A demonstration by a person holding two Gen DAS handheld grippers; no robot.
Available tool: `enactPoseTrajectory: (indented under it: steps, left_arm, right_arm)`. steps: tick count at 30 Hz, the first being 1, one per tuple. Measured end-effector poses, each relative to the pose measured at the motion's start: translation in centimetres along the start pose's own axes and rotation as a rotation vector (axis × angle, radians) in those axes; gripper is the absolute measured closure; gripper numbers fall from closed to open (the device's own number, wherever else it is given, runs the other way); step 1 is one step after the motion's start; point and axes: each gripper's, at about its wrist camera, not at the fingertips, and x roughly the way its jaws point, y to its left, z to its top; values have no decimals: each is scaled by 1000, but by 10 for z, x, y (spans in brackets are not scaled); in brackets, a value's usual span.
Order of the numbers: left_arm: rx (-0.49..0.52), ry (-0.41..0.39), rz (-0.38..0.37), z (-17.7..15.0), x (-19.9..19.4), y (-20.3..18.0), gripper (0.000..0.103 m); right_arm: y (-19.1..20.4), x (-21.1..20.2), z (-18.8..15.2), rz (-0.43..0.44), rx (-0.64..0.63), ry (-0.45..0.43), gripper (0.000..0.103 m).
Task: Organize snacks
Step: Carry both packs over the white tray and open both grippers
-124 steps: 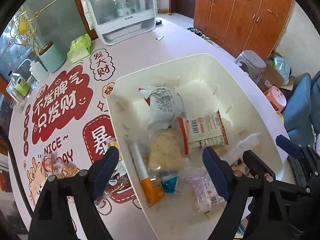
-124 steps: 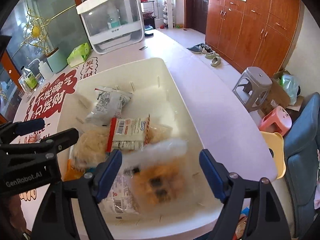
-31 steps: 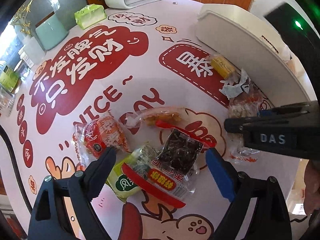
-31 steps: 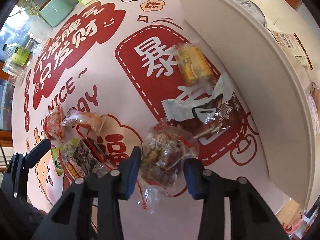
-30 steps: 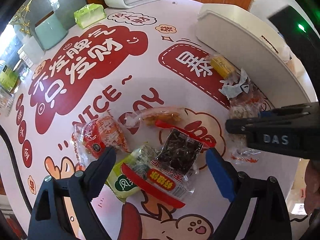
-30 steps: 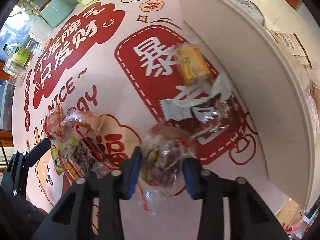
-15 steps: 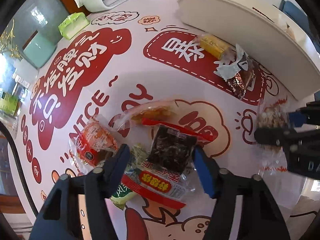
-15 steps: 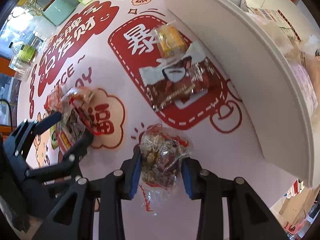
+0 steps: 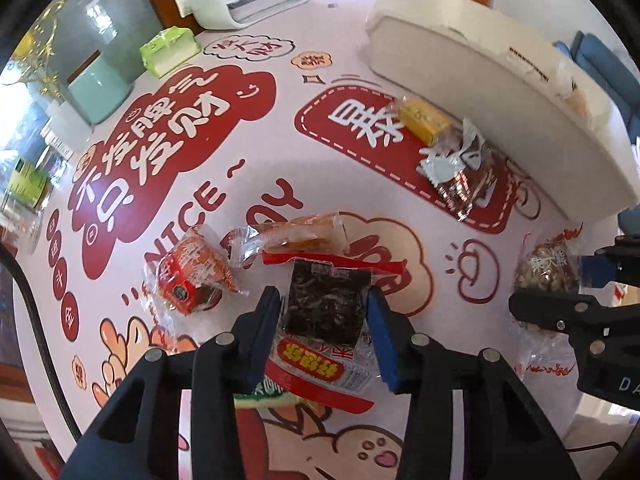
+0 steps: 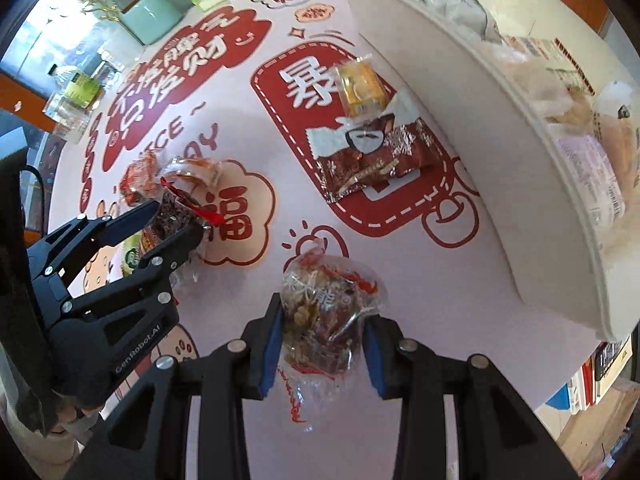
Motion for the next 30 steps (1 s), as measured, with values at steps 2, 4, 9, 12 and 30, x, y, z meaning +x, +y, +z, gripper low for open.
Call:
enactPoseTrajectory:
  steps: [2,4,9,12,30]
  left_arm:
    - [-24,-14,-7,0,-12,-1,61]
    - [-44,-30,-16,0,-24,-3,61]
    - [-87,-96,-31,5,-67,-17,61]
    - [-93,-133,-31,16,-90,-30,61]
    - [-153,-272,-17,149,-137,-156,61]
  right_arm:
    - [-1,-9,-1,5,-20,-22,67]
    - [-1,-18,-2,8,-39,-47,67]
    - [-4,-46,-3,36,-84,-115,67]
    - [-11,-71,-4,51,-119,-180,67]
    - [-137,-155,49,58,-176,-370,67]
